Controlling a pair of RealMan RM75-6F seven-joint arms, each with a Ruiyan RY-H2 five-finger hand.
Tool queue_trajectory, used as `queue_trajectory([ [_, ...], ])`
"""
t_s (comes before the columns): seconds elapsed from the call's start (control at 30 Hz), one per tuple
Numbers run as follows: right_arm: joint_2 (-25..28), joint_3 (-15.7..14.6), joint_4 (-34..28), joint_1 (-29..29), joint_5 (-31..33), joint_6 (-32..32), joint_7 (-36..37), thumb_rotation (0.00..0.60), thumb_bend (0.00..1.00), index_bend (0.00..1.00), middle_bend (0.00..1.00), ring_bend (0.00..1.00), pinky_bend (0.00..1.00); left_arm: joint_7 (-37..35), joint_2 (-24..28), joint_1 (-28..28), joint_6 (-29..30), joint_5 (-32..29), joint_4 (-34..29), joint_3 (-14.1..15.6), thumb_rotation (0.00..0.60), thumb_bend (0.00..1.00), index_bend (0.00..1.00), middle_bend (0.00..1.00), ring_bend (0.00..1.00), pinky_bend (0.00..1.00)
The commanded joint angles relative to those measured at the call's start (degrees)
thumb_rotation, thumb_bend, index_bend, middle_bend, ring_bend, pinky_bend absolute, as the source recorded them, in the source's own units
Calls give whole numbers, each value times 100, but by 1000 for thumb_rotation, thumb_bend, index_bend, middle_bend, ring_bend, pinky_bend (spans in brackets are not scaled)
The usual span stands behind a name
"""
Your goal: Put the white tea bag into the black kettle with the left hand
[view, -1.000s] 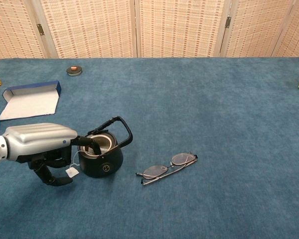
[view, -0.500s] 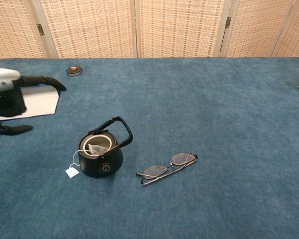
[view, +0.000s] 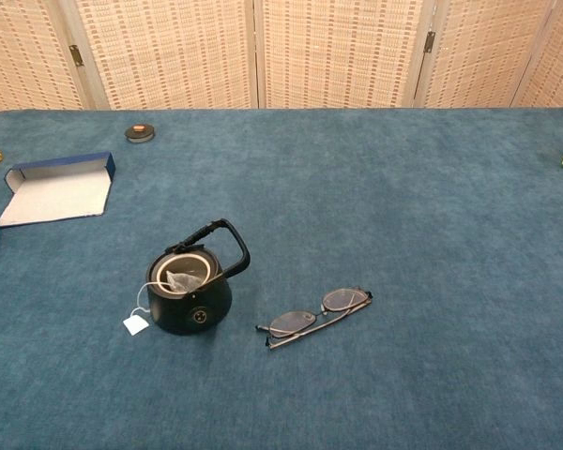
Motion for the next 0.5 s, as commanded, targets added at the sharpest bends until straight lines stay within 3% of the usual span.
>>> queue_trajectory([
  [0.03,301,65,-405,229,438,-500,133,600,442,0,0,0,0,425,-45,395,-425,-310,-39,172,600,403,53,202,127,208],
  [0.23,500,171,-676,361,826,-793,271,600,442,0,0,0,0,566,-4,439,-559,-119,-141,214,600,401,55,178,101,170],
  [0.5,511,169,-719,358,884,-816,219,600,442,0,0,0,0,723,-32,491,-594,-33,-140,117,600,397,56,174,101,170],
])
